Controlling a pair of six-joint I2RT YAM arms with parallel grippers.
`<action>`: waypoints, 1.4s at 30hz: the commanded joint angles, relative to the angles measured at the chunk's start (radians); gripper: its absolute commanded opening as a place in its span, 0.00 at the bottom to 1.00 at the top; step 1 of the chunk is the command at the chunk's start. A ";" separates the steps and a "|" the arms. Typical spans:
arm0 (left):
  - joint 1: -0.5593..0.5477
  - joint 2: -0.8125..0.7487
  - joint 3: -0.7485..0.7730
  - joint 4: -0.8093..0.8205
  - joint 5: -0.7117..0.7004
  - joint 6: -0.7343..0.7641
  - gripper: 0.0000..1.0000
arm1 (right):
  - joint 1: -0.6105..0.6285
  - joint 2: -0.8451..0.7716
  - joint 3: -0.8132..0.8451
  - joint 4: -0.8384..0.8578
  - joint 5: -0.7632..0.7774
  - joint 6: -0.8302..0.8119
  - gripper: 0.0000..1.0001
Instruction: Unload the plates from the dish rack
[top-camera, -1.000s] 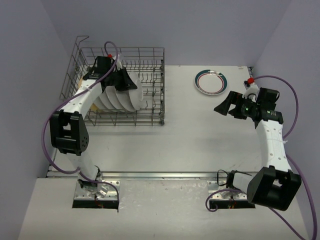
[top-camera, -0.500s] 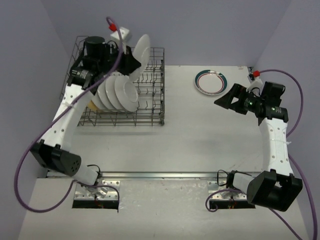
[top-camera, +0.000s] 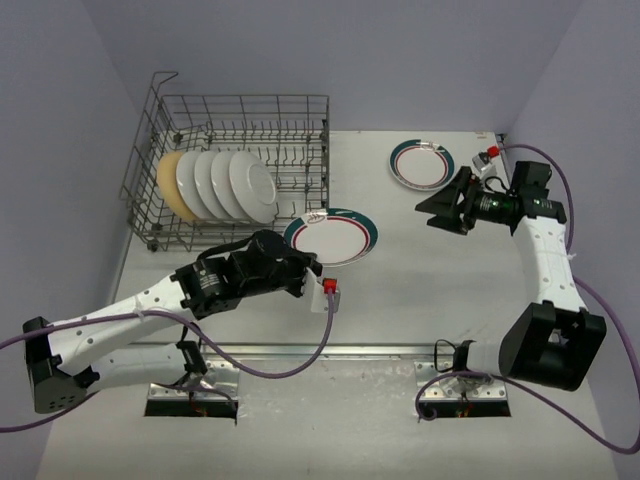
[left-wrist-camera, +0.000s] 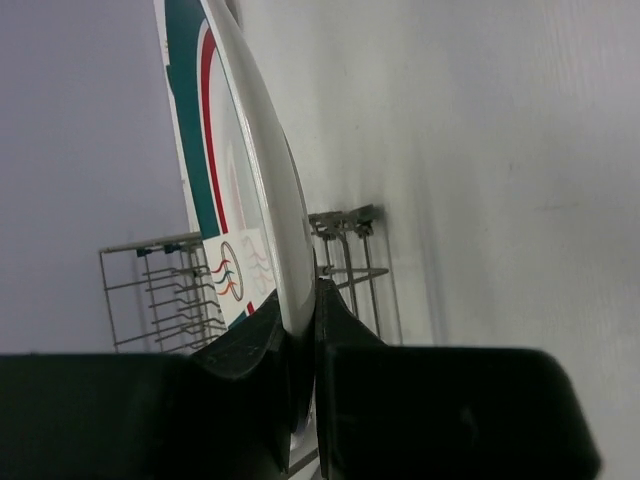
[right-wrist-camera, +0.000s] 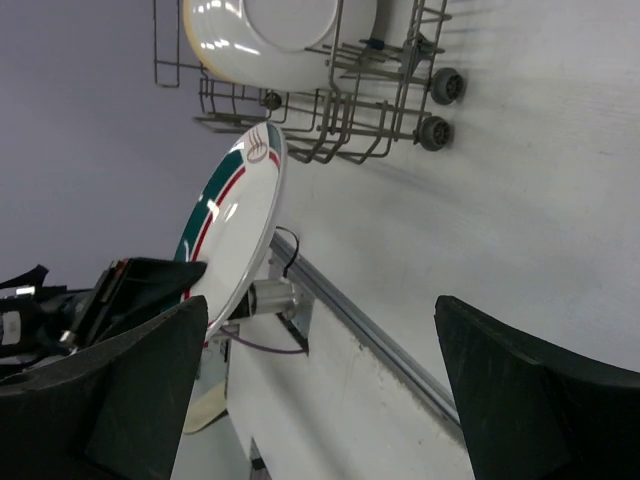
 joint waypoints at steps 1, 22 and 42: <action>-0.062 -0.091 -0.097 0.216 -0.105 0.304 0.00 | 0.069 0.010 0.002 -0.097 -0.050 -0.112 0.93; -0.221 -0.129 -0.263 0.314 -0.129 0.500 0.00 | 0.466 0.139 0.029 -0.262 0.214 -0.404 0.18; -0.078 0.014 0.131 0.431 -0.495 -0.019 1.00 | -0.054 0.435 0.351 -0.164 0.121 -0.183 0.00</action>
